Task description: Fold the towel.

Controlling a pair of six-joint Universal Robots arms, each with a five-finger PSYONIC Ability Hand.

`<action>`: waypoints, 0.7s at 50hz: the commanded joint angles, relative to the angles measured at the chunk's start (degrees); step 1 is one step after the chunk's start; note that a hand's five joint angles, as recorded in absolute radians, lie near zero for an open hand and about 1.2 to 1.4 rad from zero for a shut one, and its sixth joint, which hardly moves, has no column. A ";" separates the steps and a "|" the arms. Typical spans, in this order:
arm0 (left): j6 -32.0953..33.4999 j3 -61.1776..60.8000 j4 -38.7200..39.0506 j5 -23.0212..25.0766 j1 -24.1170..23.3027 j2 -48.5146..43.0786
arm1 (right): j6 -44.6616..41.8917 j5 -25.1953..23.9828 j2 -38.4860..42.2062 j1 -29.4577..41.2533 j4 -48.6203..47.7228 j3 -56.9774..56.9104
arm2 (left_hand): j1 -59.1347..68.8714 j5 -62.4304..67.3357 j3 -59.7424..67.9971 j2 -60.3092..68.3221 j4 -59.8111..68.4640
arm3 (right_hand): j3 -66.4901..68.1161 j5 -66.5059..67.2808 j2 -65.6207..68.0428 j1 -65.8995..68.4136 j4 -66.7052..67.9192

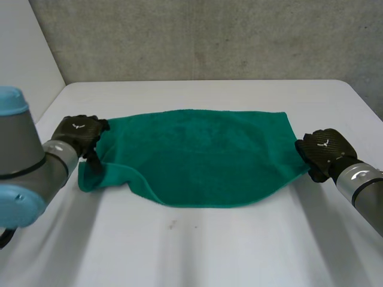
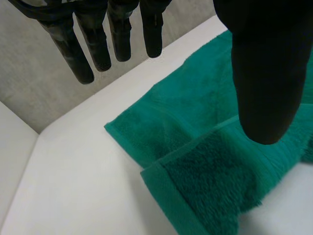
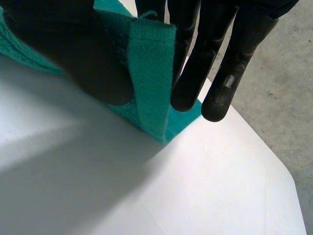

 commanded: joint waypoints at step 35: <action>4.40 2.77 -13.50 2.46 3.18 24.28 | -2.43 -0.45 -17.47 -8.60 35.70 -26.94 | 62.35 62.56 62.75 62.65 62.55 | 12.13 12.87 12.47 23.96 11.59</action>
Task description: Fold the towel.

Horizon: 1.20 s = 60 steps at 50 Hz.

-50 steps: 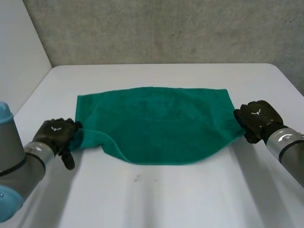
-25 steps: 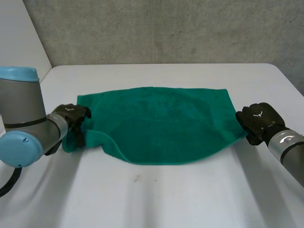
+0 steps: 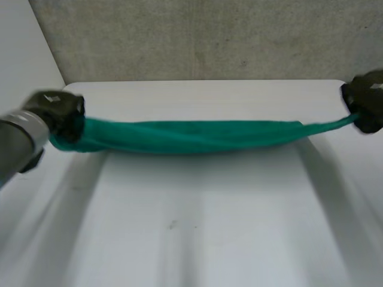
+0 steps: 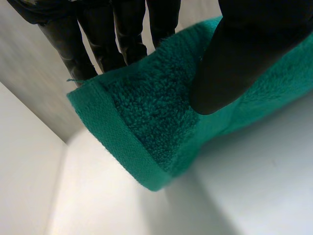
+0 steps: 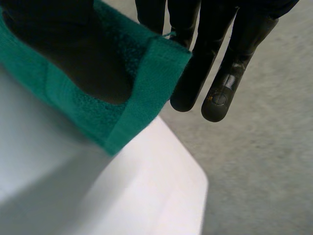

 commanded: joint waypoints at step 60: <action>-5.59 -7.60 39.83 0.45 0.35 -10.76 | 2.65 4.73 22.58 6.90 -5.99 -16.38 | 14.58 15.84 11.89 11.55 11.44 | 12.13 12.86 12.47 23.96 11.59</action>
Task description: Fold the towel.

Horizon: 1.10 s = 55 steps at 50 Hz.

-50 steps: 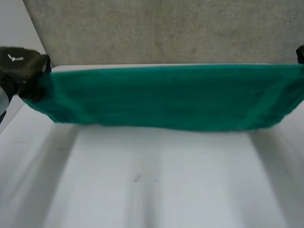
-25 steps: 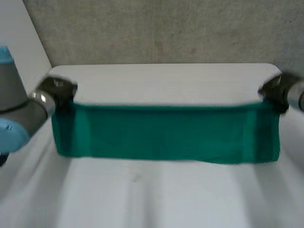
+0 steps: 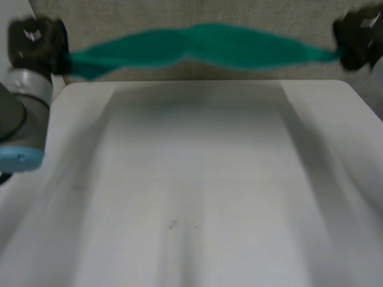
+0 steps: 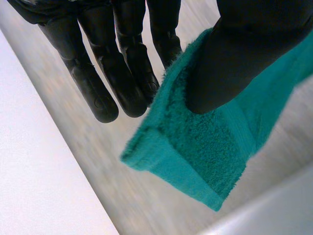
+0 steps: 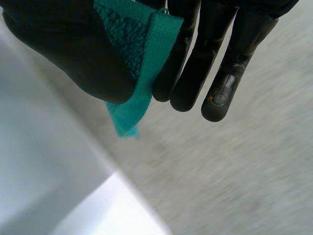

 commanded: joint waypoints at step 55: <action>17.37 2.27 -11.31 -2.85 -3.77 -21.29 | -21.78 7.90 25.08 -1.07 1.46 -1.99 | 14.57 14.65 11.59 11.31 11.19 | 12.13 12.59 12.18 23.96 11.59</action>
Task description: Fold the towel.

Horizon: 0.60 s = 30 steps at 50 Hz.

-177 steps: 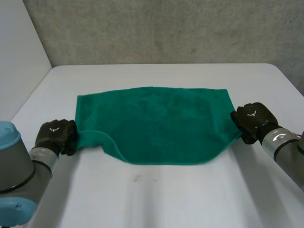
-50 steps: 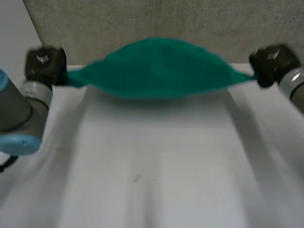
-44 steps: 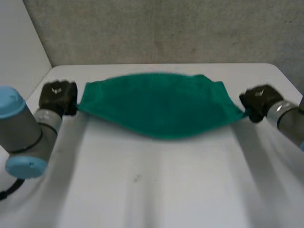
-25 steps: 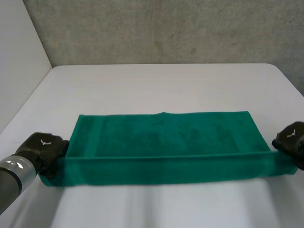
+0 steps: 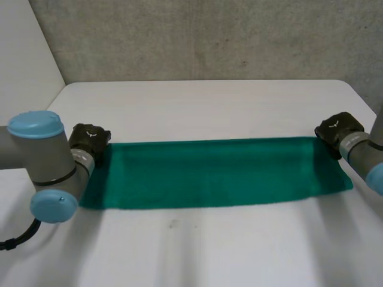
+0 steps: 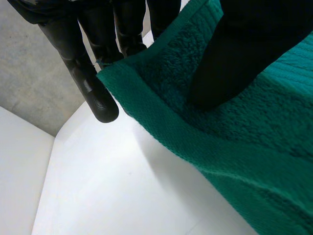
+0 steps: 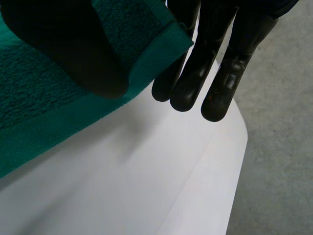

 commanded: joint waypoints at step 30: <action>-1.78 -12.28 7.58 -0.67 -2.35 10.90 | 18.50 -12.05 -18.01 -5.54 -5.54 15.11 | -55.43 -55.34 -58.41 -58.71 -58.82 | -57.87 -57.52 -57.82 -46.04 -58.42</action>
